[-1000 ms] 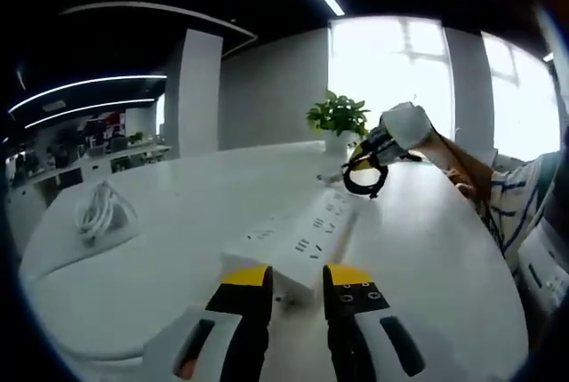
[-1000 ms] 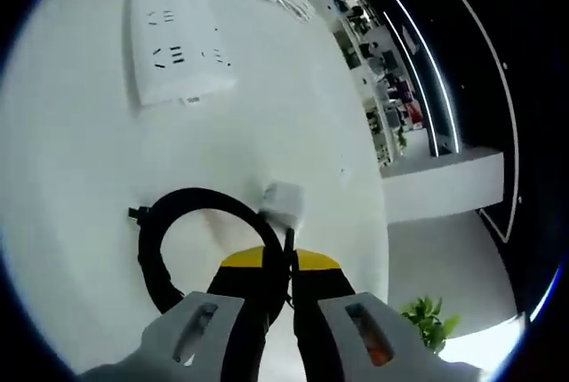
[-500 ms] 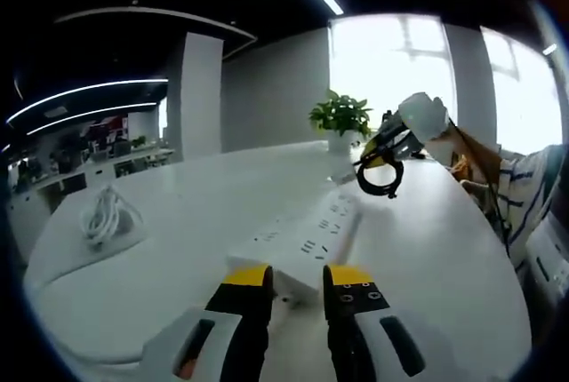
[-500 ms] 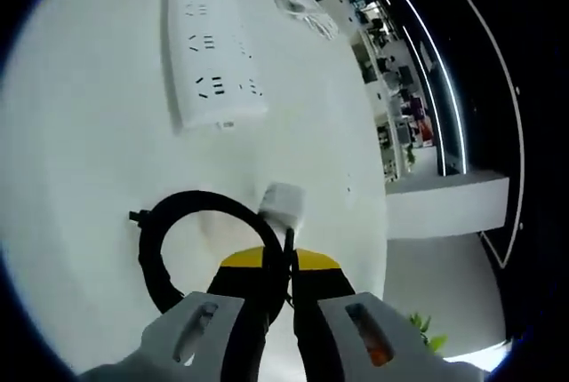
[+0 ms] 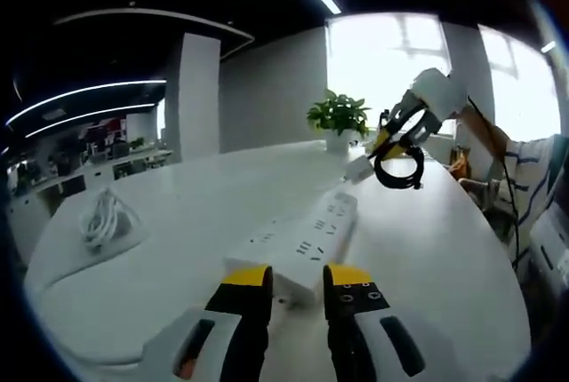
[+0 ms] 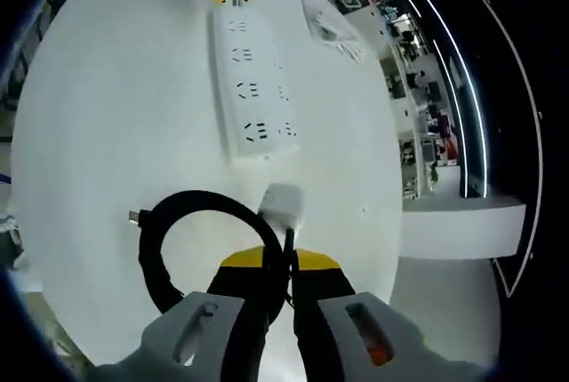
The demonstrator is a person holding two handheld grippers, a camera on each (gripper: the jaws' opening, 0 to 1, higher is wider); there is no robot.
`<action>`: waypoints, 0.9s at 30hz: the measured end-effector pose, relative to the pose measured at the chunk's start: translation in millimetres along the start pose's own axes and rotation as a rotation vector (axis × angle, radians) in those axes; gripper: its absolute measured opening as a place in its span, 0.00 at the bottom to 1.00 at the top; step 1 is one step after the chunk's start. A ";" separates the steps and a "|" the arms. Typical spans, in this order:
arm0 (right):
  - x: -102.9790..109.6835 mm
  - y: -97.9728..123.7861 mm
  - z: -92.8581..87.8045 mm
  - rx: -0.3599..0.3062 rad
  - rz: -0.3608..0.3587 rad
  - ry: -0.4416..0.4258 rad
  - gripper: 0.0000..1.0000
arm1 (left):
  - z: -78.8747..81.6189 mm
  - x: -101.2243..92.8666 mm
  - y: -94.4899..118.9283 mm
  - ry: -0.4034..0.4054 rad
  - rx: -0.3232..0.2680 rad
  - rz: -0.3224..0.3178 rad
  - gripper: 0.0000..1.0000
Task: Straighten the power strip on the desk, plug the charger into it
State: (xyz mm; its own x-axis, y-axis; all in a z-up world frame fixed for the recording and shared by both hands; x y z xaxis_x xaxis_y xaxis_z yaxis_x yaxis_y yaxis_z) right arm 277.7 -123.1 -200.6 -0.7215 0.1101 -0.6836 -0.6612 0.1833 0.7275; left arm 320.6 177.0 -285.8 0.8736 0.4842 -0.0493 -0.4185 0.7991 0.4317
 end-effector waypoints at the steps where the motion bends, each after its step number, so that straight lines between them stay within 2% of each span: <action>1: 0.3 2.6 3.0 -0.002 0.002 0.007 0.07 | 0.2 -0.3 0.0 -0.001 0.000 0.000 0.23; 13: -1.6 17.7 29.8 -0.020 0.032 0.070 0.07 | 0.6 -3.8 -0.4 -0.002 0.000 -0.008 0.23; 23: 1.3 14.2 47.7 -0.036 0.076 0.122 0.07 | 2.0 -5.9 0.1 -0.004 -0.005 -0.014 0.23; 27: 1.6 7.5 51.0 -0.010 0.091 0.143 0.08 | 2.7 -6.1 0.4 -0.007 -0.006 -0.015 0.23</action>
State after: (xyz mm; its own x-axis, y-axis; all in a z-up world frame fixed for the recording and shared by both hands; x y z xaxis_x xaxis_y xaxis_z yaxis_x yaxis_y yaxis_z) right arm 282.1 -71.7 -199.2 -0.7998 -0.0141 -0.6001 -0.5934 0.1687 0.7870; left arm 315.8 173.4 -282.9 0.8816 0.4693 -0.0498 -0.4065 0.8086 0.4254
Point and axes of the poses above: the point that each gripper's makers call its tool centre point, and the gripper's own axes: y roughly backward along the fingers, x roughly to its left, z roughly out of its top, the point moved 6 cm from there along y, roughly backward along the fingers, and after that the axes turned 8 degrees about x, right-handed, at the moved point
